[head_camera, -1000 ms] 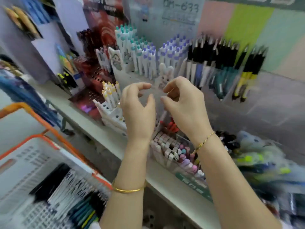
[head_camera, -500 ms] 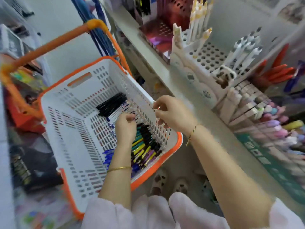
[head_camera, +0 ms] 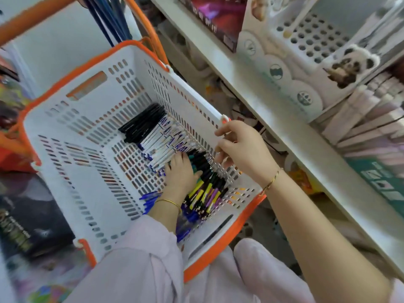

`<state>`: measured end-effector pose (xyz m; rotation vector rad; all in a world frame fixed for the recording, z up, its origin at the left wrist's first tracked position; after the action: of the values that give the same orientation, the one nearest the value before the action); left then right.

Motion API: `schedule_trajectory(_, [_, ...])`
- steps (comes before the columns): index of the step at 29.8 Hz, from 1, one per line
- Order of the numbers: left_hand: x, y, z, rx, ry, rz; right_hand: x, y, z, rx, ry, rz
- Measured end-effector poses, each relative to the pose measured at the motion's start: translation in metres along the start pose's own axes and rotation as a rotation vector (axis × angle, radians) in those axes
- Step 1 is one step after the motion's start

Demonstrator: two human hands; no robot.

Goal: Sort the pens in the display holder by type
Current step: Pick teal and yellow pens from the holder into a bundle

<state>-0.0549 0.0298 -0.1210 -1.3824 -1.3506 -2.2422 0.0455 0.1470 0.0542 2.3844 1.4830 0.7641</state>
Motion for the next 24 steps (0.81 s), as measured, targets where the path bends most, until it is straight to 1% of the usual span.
schedule_trajectory(9, [0.006,-0.008,-0.008,-0.031,-0.037,0.108,-0.006,-0.005,0.001,-0.03,-0.025,0.061])
schedule_trajectory(12, [0.005,-0.008,-0.01,-0.042,-0.042,0.114,-0.008,-0.006,0.001,-0.045,-0.032,0.067])
schedule_trajectory(17, [0.005,-0.006,-0.008,-0.13,-0.006,0.154,-0.01,-0.002,0.001,-0.04,-0.04,0.082])
schedule_trajectory(24, [-0.002,-0.003,-0.003,-0.136,-0.038,0.096,-0.016,0.0,0.001,-0.039,-0.008,0.056])
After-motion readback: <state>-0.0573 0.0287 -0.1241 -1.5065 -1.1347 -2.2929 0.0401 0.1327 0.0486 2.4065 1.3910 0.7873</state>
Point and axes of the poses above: each hand's wrist, its own y-axis away from the middle knuckle, its own x-axis out of the back of the hand, z = x × y, the point moved 5 cm from there along -y, towards the middle knuckle, and after that the axes turned 10 degrees about -z, right-handed, at the moved point
